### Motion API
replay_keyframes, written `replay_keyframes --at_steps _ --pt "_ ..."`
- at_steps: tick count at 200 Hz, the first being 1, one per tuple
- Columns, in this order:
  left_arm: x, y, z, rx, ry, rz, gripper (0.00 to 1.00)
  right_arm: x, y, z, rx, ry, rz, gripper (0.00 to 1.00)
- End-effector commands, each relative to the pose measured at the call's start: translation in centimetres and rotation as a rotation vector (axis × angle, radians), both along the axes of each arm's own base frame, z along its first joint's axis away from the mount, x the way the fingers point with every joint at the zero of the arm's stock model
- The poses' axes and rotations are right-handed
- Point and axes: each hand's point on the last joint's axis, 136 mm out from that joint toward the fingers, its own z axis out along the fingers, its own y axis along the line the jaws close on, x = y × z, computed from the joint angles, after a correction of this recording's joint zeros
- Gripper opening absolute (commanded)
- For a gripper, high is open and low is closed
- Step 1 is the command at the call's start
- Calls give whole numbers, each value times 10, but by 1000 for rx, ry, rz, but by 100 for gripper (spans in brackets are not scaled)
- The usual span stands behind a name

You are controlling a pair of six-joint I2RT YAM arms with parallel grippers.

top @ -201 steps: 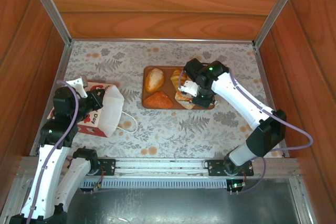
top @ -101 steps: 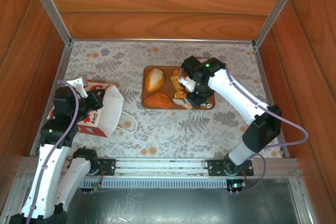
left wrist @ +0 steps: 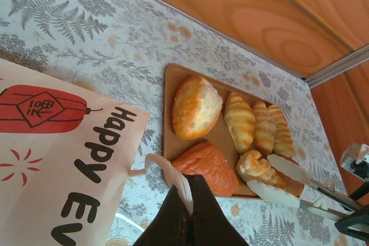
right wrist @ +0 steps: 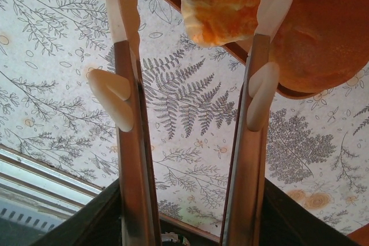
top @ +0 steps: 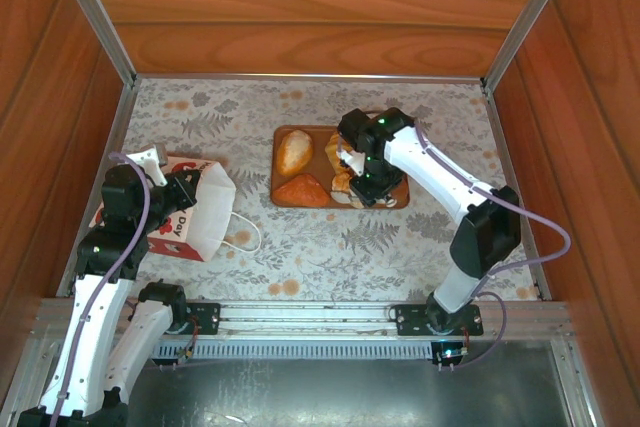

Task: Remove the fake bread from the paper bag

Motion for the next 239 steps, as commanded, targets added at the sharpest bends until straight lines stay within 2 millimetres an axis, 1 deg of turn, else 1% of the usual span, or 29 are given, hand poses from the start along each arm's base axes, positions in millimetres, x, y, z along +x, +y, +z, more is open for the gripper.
replay_keyframes --at_steps 1,29,76,93,101,103,107,158,183,203,239 --pt "-1 -3 14 -13 -40 -11 0 -1 -2 0 -9 20 14 50" --pt "-2 -3 16 -15 -46 -10 0 -4 -4 -3 -26 46 39 45" --pt "-1 -3 14 -17 -41 -9 0 -6 -4 9 3 34 101 36" --pt "0 -3 14 -14 -38 -10 0 -9 -6 13 10 24 157 35" --pt "0 -3 15 -14 -39 -11 0 -8 -8 13 -2 19 183 35" --pt "0 -3 15 -15 -39 -12 0 -9 -10 19 8 -2 188 35" --pt "0 -3 16 -15 -41 -14 0 -10 -11 22 9 -14 201 34" --pt "-2 -2 17 -15 -52 -8 0 -7 -22 37 3 -126 369 33" --pt "-2 -2 18 -15 -55 -9 0 -6 -34 38 -60 -159 493 32" --pt "-2 -2 18 -14 -55 -10 0 0 -44 36 -116 -216 605 31" --pt "-2 -2 18 -14 -55 -9 0 5 -39 33 -100 -300 736 30"
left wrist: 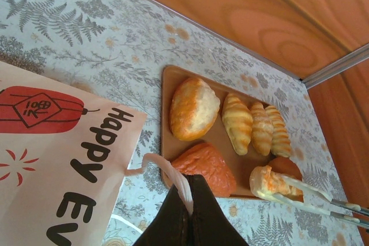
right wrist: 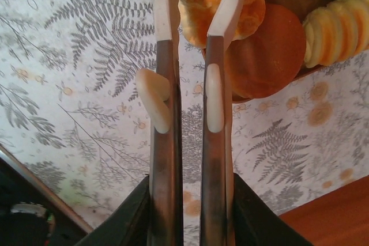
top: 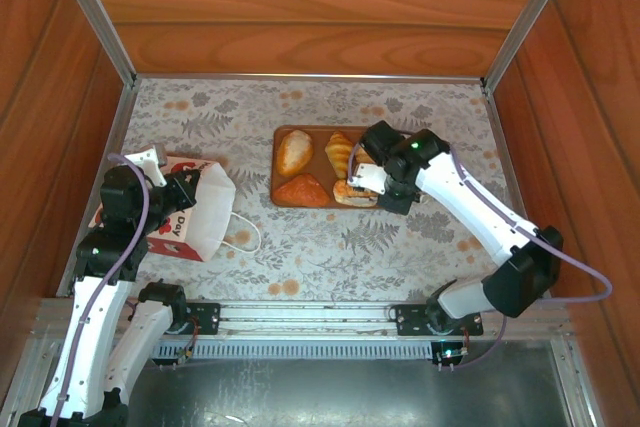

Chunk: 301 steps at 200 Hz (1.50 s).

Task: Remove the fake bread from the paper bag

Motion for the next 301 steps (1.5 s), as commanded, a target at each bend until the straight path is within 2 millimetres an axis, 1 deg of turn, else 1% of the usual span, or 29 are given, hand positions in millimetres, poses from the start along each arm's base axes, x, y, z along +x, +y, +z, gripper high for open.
replay_keyframes --at_steps 1,20,54,68,87,138,177,196,237,265,280,301 --pt "-1 -1 15 -11 -46 -6 0 16 6 9 12 -110 151 30" --pt "-1 -2 15 -11 -44 -5 0 18 9 4 19 -113 172 30" --pt "-1 -1 15 -12 -46 -5 0 21 17 -7 49 -83 157 30" --pt "-2 -1 16 -12 -50 -4 0 24 18 -10 49 -86 146 30" --pt "-2 0 16 -11 -51 0 0 27 15 -14 50 -80 125 32" --pt "-2 -1 14 -14 -45 1 0 21 4 -28 46 -33 88 34" --pt "-1 -1 13 -13 -38 -2 0 16 4 -40 66 7 85 39" --pt "-1 -2 14 -14 -40 -3 0 19 5 -39 75 -6 74 43" --pt "0 -1 13 -15 -37 -2 0 22 6 -29 101 -41 72 47" --pt "0 -2 14 -17 -35 -6 0 17 3 -30 90 -19 67 46" --pt "0 -2 14 -15 -35 -5 0 14 2 -37 91 8 71 45" --pt "0 -2 15 -16 -38 -6 0 15 1 -43 73 31 65 40"
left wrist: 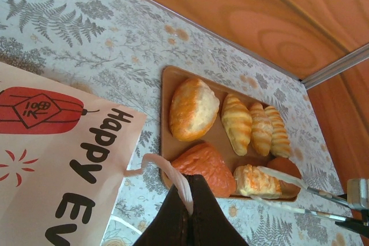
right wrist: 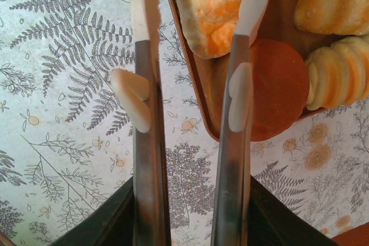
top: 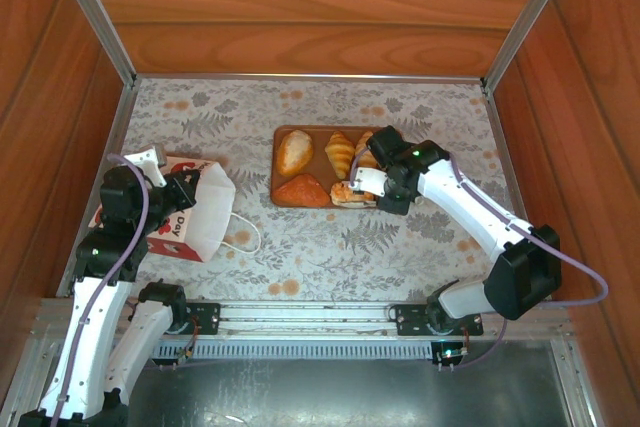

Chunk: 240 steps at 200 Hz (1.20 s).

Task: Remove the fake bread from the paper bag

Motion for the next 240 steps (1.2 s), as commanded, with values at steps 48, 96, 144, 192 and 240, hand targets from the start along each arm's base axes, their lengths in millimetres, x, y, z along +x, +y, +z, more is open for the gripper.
replay_keyframes --at_steps 48,96,144,192,240 --pt "1 -2 14 -15 -36 -5 0 3 12 -5 33 27 59 34" --pt "1 -2 14 -16 -32 -4 0 10 14 -5 31 -50 140 33" --pt "2 -2 12 -13 -27 -5 0 9 6 -1 14 -102 154 40" --pt "2 -2 13 -14 -28 -7 0 -5 3 15 66 -92 81 43" --pt "3 -3 13 -11 -27 -11 0 -12 10 47 244 -168 -49 43"
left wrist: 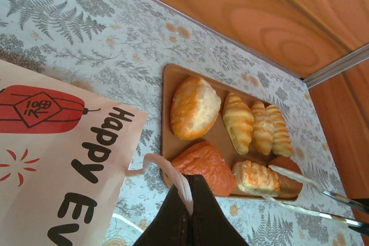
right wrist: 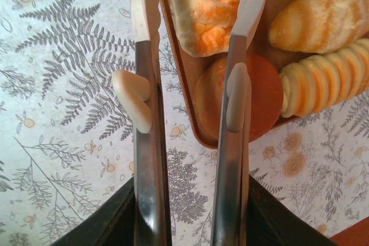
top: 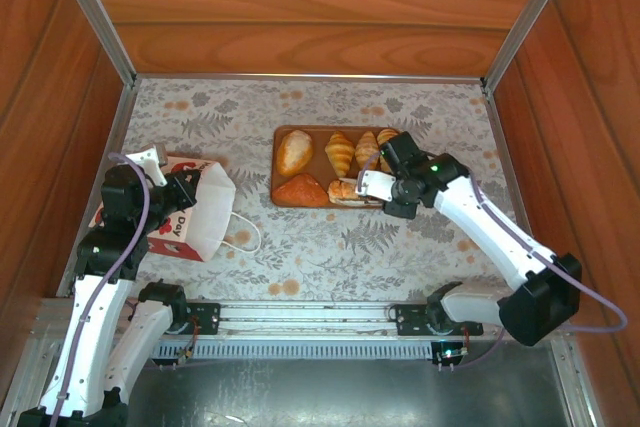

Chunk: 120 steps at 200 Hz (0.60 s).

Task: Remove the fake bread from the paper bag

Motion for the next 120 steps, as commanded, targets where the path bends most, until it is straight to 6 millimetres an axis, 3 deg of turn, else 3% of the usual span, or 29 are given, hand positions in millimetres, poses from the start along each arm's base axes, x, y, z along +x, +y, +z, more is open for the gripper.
replay_keyframes --at_steps 1,34,46,62,91,120 --pt "1 -3 16 -14 -37 -10 0 -1 8 27 153 -55 -103 43" --pt "1 -3 19 -16 -43 -11 0 22 4 70 409 -213 -339 44" --pt "1 -4 21 -18 -46 -14 0 31 -6 82 480 -263 -441 43" --pt "2 -5 23 -22 -48 -18 0 46 -28 91 542 -327 -623 51" --pt "2 -7 31 -30 -60 -28 0 64 -75 89 636 -343 -949 52" --pt "0 -9 39 -46 -72 -39 0 74 -109 64 782 -169 -1194 51"
